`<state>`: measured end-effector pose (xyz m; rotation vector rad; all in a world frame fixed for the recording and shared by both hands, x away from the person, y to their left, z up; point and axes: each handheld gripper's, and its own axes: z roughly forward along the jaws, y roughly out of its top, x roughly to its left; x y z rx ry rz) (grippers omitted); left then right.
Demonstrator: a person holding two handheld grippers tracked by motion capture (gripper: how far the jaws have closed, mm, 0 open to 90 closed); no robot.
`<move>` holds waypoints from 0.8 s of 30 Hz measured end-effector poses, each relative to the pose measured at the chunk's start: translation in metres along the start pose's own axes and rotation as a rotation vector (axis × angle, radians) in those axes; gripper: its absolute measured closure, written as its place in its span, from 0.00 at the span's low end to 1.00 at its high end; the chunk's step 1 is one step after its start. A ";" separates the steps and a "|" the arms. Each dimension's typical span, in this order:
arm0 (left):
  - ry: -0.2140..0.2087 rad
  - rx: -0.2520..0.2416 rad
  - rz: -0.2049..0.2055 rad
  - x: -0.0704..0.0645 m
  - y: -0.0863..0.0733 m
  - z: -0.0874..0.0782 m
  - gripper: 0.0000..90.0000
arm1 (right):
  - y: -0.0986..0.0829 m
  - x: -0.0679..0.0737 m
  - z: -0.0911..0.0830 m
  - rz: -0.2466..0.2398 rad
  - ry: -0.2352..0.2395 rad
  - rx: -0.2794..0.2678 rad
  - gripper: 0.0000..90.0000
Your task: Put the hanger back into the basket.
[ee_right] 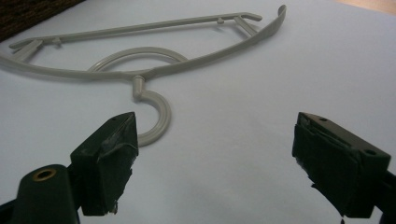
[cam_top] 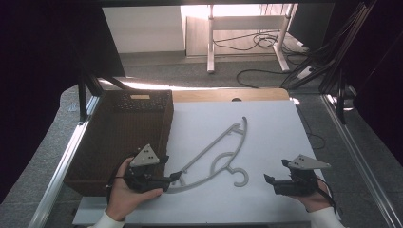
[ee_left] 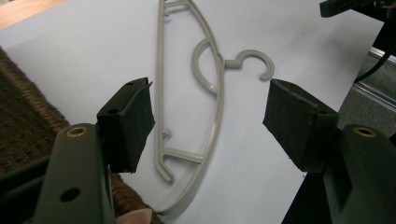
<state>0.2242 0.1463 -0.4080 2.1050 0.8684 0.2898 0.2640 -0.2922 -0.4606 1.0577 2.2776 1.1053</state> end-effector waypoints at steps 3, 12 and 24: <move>0.000 0.014 0.008 -0.003 0.005 0.005 0.36 | 0.002 0.001 0.003 -0.005 0.009 0.002 0.17; -0.005 0.034 0.024 -0.006 0.015 0.019 0.36 | 0.002 0.000 0.006 -0.011 0.016 0.011 0.17; -0.035 0.074 0.021 -0.012 0.022 0.051 0.36 | 0.000 -0.001 0.003 -0.011 0.009 0.020 0.17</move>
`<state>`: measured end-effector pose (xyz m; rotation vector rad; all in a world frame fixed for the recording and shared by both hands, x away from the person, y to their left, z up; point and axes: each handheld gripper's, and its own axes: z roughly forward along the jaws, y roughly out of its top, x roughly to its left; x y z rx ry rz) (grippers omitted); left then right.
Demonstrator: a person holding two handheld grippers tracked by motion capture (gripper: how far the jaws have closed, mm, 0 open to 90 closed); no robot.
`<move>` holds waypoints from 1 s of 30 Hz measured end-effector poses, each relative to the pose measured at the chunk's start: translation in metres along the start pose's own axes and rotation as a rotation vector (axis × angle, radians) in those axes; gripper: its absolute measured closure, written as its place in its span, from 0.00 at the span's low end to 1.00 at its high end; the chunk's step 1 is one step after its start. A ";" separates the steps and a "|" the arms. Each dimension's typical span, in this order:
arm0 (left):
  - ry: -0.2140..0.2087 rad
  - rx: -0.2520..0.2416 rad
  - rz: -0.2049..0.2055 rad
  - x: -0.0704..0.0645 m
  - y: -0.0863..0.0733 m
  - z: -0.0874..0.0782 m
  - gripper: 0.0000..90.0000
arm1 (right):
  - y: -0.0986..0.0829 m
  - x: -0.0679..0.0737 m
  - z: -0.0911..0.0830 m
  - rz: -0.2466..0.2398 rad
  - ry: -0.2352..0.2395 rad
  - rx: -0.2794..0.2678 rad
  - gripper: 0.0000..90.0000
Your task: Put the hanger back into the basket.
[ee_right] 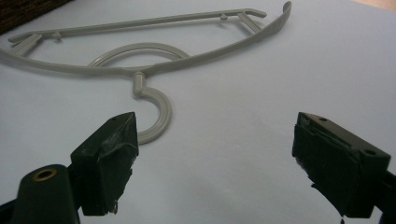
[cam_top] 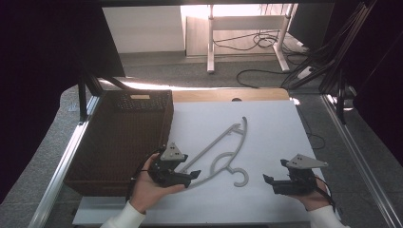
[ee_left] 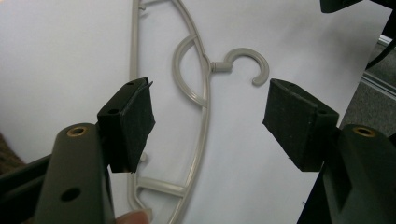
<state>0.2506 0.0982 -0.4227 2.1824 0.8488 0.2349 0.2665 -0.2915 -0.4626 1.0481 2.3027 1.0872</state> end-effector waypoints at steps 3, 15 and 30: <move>-0.007 0.017 0.009 -0.001 0.002 0.008 0.36 | -0.001 0.000 -0.001 0.002 -0.003 -0.004 0.17; -0.040 0.084 0.015 -0.014 0.006 0.055 0.36 | -0.003 0.000 -0.004 0.004 -0.015 -0.002 0.17; -0.030 0.131 0.000 -0.010 0.006 0.081 0.37 | -0.006 0.000 -0.006 -0.003 -0.024 0.005 0.17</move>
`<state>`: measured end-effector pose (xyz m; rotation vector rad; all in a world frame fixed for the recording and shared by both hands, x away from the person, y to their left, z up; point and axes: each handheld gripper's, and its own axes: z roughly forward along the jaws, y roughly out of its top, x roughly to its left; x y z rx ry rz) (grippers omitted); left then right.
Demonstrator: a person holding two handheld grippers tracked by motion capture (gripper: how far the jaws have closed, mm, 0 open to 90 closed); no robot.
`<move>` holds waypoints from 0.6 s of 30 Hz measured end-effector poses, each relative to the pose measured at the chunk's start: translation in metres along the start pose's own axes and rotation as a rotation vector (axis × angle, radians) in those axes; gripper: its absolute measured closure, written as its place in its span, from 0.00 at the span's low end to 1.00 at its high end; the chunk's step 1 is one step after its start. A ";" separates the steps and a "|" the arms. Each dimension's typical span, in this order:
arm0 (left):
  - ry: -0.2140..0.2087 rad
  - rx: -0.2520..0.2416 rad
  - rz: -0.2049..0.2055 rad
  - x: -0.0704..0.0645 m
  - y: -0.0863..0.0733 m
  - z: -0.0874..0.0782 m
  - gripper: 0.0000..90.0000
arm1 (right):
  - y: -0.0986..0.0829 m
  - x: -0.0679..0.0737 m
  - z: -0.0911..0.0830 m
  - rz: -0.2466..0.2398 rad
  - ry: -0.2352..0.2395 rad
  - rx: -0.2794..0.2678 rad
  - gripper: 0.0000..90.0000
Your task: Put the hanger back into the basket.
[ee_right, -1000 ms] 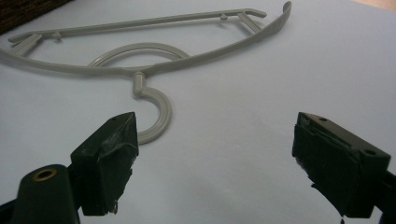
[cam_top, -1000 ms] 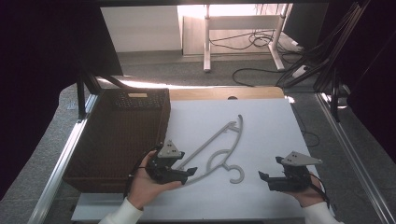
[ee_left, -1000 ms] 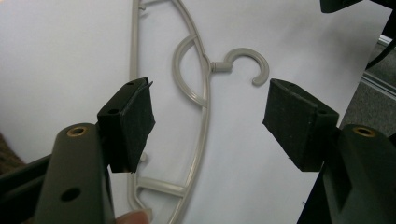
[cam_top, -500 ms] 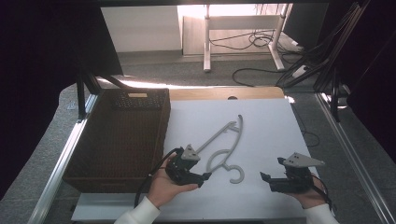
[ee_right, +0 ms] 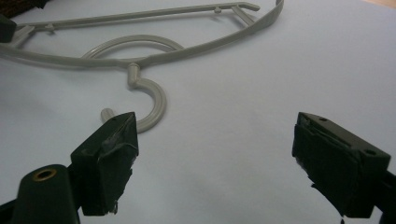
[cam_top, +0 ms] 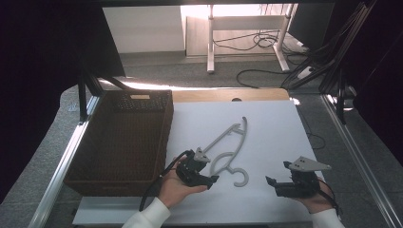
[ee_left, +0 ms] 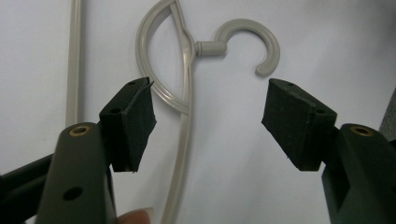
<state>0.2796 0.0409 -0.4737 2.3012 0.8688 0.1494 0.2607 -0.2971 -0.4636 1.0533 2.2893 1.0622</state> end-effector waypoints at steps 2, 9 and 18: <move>0.000 0.008 0.002 0.001 0.000 0.003 0.37 | 0.000 0.000 0.000 0.001 -0.002 -0.002 0.17; -0.009 0.027 -0.007 0.007 -0.001 0.013 0.37 | 0.001 0.000 -0.001 -0.001 -0.006 -0.002 0.17; -0.001 0.060 -0.013 0.012 -0.004 0.027 0.38 | -0.001 -0.002 -0.002 0.007 -0.016 0.000 0.17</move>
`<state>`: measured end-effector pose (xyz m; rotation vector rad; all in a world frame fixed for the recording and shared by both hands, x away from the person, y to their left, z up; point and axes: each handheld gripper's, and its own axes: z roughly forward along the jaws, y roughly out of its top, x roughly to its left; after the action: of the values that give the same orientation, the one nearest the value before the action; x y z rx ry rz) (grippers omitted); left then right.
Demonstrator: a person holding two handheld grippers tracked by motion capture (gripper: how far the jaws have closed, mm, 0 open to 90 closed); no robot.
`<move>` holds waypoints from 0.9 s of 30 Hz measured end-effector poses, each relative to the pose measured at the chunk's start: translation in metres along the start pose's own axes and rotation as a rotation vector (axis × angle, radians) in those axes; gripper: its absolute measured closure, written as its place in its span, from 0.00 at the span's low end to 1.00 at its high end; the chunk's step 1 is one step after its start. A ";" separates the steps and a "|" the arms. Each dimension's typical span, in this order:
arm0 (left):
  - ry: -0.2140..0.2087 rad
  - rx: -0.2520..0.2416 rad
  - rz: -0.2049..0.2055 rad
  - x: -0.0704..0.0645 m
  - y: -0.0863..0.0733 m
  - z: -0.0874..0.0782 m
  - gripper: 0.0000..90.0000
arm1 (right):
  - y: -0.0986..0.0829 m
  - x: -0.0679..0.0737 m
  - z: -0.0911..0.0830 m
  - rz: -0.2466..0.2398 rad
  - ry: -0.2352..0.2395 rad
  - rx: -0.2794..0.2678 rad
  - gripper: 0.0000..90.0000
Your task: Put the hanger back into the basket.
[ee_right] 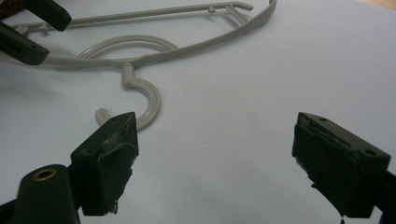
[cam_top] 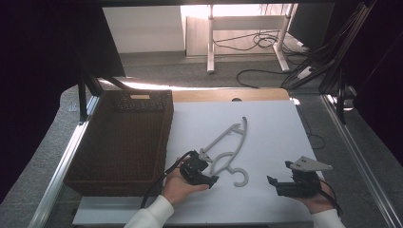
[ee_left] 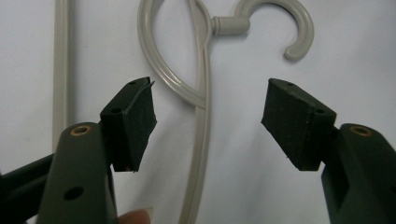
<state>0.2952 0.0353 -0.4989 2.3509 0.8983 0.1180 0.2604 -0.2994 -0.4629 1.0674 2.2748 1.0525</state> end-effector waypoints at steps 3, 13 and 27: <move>0.002 0.018 -0.011 0.003 -0.003 0.007 0.39 | 0.000 0.000 0.000 0.000 0.000 0.001 0.17; 0.010 0.043 0.000 0.004 -0.004 0.018 0.46 | 0.000 0.001 0.000 -0.009 0.004 -0.001 0.17; 0.048 0.048 0.015 0.004 -0.004 0.022 0.59 | 0.000 0.000 0.001 -0.010 -0.003 0.005 0.17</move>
<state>0.3026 0.0285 -0.5196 2.4083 0.9161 0.1616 0.2606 -0.2987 -0.4634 1.0583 2.2784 1.0415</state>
